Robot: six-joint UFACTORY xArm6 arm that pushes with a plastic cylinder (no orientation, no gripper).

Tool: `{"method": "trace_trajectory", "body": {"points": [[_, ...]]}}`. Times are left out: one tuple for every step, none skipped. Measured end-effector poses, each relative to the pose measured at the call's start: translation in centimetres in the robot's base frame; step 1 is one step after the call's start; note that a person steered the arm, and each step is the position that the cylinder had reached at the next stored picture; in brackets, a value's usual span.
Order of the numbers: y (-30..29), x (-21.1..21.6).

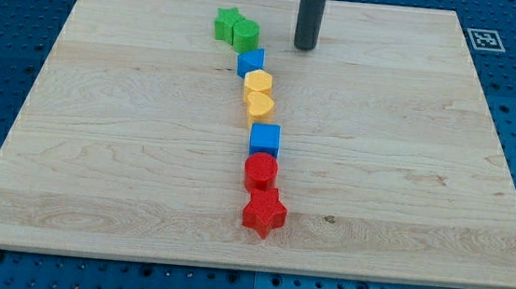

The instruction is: Drag the arm to the top left of the green star

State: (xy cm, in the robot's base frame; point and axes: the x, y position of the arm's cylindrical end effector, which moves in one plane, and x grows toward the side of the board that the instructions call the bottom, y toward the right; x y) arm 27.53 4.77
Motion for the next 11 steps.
{"method": "trace_trajectory", "body": {"points": [[-2.9,-6.5],[-8.4,-8.2],[-14.6,-8.3],[-18.1,-6.7],[-18.1,-3.7],[-18.1,-3.5],[-17.9,-2.9],[-17.0,-2.9],[-15.8,-2.9],[-15.4,-2.9],[-15.4,-2.9]]}}
